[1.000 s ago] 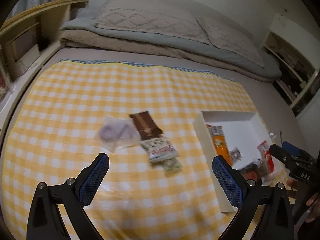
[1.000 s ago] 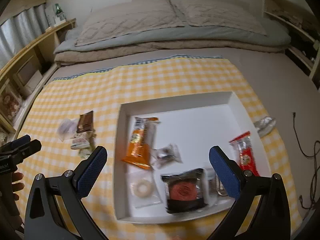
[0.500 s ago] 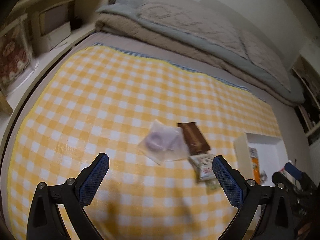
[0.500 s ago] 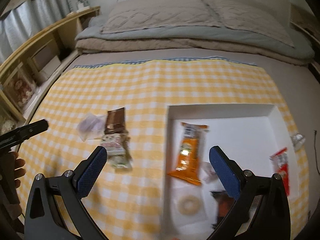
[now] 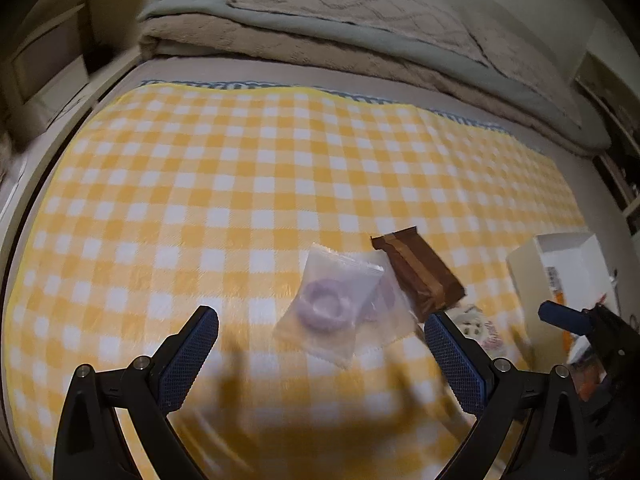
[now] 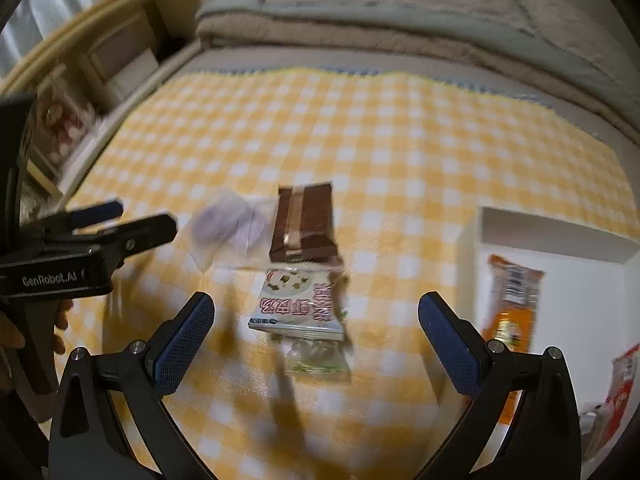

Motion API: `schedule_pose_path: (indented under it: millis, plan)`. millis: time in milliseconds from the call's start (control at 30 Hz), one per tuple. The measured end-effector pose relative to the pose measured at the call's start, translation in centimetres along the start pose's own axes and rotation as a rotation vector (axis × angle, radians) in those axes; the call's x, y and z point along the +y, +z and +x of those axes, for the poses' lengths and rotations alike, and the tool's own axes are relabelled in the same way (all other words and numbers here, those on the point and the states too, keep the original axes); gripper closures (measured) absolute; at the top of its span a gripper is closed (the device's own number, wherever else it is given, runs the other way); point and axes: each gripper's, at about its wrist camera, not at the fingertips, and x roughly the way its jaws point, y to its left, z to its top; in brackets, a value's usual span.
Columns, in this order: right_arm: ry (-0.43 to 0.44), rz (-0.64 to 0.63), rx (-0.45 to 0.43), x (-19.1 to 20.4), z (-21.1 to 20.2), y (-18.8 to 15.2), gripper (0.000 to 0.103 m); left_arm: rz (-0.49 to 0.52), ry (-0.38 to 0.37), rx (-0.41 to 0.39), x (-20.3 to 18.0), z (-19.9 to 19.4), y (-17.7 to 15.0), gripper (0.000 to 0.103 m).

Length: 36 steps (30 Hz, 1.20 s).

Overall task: Organize snacks
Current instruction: 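Grasp the clear ring-cookie packet with left tool while right tool grasps white printed packet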

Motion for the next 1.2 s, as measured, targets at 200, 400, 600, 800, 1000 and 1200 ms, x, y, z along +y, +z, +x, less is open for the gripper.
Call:
schedule_pose_path:
  millis: [200,400,600,800,1000,1200]
  plan:
    - [0.005,-0.015,0.041,1.0,2.4,0.7,0.004,0.084,0.037,0.025,-0.4,3.9,0.4,0.000]
    - [-0.033,-0.104,0.095,1.8,4.2,0.2,0.034,0.051,-0.022,0.063,-0.4,6.6,0.8,0.000]
    - [-0.034,-0.145,0.096,1.1,3.6,-0.4,0.044,0.044,-0.119,0.132,-0.5,7.5,0.7,0.032]
    - [-0.026,-0.122,0.096,-0.1,3.0,-0.4,0.047,0.050,-0.164,0.182,-0.4,7.2,0.6,0.043]
    - [0.004,-0.147,0.085,0.2,1.1,-1.0,0.048,-0.035,-0.106,0.168,-0.5,7.8,1.4,0.029]
    - [0.058,-0.218,0.099,1.1,-0.5,-2.8,0.049,-0.104,-0.052,0.174,-0.5,8.7,1.7,0.029]
